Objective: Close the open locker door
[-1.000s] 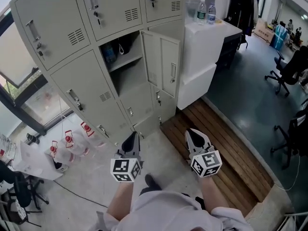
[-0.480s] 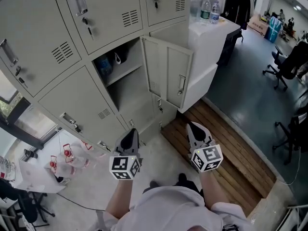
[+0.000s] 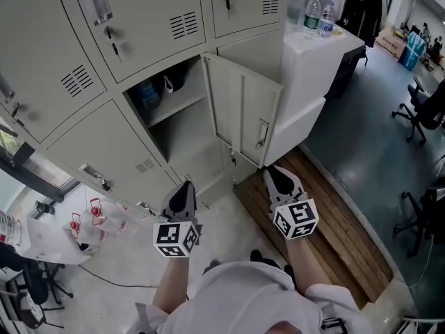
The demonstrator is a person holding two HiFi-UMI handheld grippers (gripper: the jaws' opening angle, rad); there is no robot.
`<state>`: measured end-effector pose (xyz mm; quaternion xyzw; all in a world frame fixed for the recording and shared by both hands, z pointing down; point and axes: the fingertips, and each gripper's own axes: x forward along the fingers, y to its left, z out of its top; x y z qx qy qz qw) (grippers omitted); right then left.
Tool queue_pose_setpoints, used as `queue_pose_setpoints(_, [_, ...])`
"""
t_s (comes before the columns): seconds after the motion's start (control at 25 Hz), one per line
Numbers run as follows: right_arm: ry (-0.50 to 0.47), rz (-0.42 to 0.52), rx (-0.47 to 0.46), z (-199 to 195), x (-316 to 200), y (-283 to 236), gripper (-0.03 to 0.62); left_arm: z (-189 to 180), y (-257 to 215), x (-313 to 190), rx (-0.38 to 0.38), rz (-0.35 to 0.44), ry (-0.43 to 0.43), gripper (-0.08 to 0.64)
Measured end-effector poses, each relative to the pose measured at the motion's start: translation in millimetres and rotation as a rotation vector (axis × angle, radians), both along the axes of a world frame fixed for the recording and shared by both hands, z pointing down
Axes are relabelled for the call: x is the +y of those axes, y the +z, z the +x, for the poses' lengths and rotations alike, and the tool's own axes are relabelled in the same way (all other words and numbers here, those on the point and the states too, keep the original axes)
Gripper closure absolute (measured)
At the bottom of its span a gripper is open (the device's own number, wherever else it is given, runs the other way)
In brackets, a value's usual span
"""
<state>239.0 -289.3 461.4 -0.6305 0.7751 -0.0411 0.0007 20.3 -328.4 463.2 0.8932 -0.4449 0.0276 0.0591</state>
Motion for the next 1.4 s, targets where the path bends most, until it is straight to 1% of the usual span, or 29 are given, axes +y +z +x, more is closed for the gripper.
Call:
queue_pose_setpoints(0.08, [-0.01, -0.007, 0.009, 12, -11, 1, 0.569, 3, 1, -2, -0.004, -0.003, -0.017, 0.552])
queue_pose_setpoints(0.12, [-0.024, -0.017, 0.005, 17, -18, 2, 0.522, 4, 2, -3, -0.007, -0.003, -0.026, 0.553])
queue_pose_setpoints(0.16, [-0.042, -0.03, -0.004, 22, -26, 3, 0.458, 4, 2, -4, -0.01, -0.003, -0.035, 0.552])
queue_pose_setpoints(0.2, [-0.058, -0.04, -0.011, 26, -35, 3, 0.424, 4, 3, -4, -0.014, -0.004, -0.046, 0.552])
queue_pose_setpoints(0.24, [-0.064, -0.044, -0.007, 31, -43, 3, 0.407, 3, 5, -4, -0.018, -0.008, -0.056, 0.552])
queue_pose_setpoints(0.36, [-0.053, -0.023, 0.045, 46, -69, -1, 0.407, 0, 8, -2, -0.028, -0.02, -0.08, 0.552])
queue_pose_setpoints(0.52, [-0.069, -0.007, 0.056, 55, -97, -5, 0.408, -10, 4, -2, -0.038, -0.013, -0.121, 0.552])
queue_pose_setpoints(0.68, [-0.083, -0.009, 0.06, 53, -103, -3, 0.419, -22, 5, -3, -0.046, -0.015, -0.152, 0.552])
queue_pose_setpoints(0.8, [-0.092, -0.016, 0.053, 48, -104, 1, 0.456, -28, 7, -4, -0.045, -0.019, -0.161, 0.552])
queue_pose_setpoints(0.88, [-0.09, -0.018, 0.05, 44, -102, 3, 0.468, -32, 8, -4, -0.045, -0.023, -0.16, 0.552])
queue_pose_setpoints(0.96, [-0.093, -0.018, 0.051, 38, -99, 3, 0.497, -36, 10, -5, -0.045, -0.027, -0.157, 0.552])
queue_pose_setpoints(1.16, [-0.113, -0.015, 0.053, 13, -89, 2, 0.497, -49, 11, -7, -0.036, -0.032, -0.152, 0.552])
queue_pose_setpoints(1.4, [-0.145, -0.02, 0.084, -30, -77, 1, 0.495, -74, 14, -9, -0.03, -0.032, -0.145, 0.553])
